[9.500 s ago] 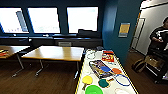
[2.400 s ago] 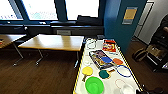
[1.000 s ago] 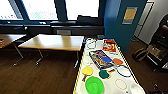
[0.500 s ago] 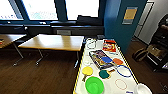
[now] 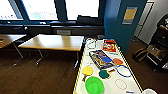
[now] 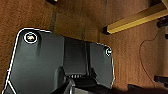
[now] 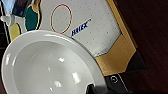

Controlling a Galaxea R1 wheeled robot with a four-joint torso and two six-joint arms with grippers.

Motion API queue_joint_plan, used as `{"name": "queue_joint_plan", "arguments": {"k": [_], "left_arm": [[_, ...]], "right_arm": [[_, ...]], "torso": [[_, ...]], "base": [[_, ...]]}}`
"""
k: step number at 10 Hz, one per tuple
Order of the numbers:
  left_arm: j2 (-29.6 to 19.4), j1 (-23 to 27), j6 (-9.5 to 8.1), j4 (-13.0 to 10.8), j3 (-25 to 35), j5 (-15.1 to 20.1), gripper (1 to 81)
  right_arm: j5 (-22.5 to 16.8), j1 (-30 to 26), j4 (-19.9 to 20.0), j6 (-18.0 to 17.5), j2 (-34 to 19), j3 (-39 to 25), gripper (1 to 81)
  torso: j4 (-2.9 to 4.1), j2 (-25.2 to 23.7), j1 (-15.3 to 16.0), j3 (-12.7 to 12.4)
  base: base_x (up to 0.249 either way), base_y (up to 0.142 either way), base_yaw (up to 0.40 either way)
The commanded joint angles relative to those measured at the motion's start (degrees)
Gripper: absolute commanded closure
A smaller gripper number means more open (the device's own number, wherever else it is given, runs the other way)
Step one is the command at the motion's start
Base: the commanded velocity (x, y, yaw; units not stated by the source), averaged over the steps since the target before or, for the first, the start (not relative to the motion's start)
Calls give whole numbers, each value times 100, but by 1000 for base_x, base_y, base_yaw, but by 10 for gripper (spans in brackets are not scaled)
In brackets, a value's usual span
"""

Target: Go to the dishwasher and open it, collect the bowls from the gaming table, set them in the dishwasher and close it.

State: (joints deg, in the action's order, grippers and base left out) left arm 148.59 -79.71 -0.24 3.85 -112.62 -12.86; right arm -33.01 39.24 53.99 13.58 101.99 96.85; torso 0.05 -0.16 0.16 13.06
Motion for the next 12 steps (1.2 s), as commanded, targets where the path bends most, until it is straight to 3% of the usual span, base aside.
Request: {"name": "queue_joint_plan", "arguments": {"k": [1, 2, 5, 8, 10, 12], "left_arm": [[-802, 583, -20, -51, 1097, 293, 10], [-1005, 697, -20, -51, 1416, 302, 10], [-1455, 1101, -28, -7, 2103, 337, 10], [-1894, 1497, -63, 10, 2701, 372, 10], [-2052, 1760, -151, 72, 2929, 390, 10], [-2166, 2147, -152, 352, 3183, 837, 10]], "right_arm": [[134, 263, 235, 468, -387, -254, 811], [434, 553, 243, 593, -352, -370, 811], [761, 1020, 243, 813, -167, -511, 811], [1007, 1362, 217, 971, 281, -555, 811], [1375, 1750, 191, 1207, 693, -502, 811], [1482, 1996, 191, 1366, 1114, -248, 811]], "torso": [[0, 0, 0, 0], [0, 0, 0, 0], [0, 0, 0, 0], [0, 0, 0, 0], [0, 0, 2, 0], [0, 0, 2, 0]], "base": [[0, 0, 0], [0, 0, 0], [0, 0, 0], [0, 0, 0], [0, 0, 0], [0, 0, 0]]}}
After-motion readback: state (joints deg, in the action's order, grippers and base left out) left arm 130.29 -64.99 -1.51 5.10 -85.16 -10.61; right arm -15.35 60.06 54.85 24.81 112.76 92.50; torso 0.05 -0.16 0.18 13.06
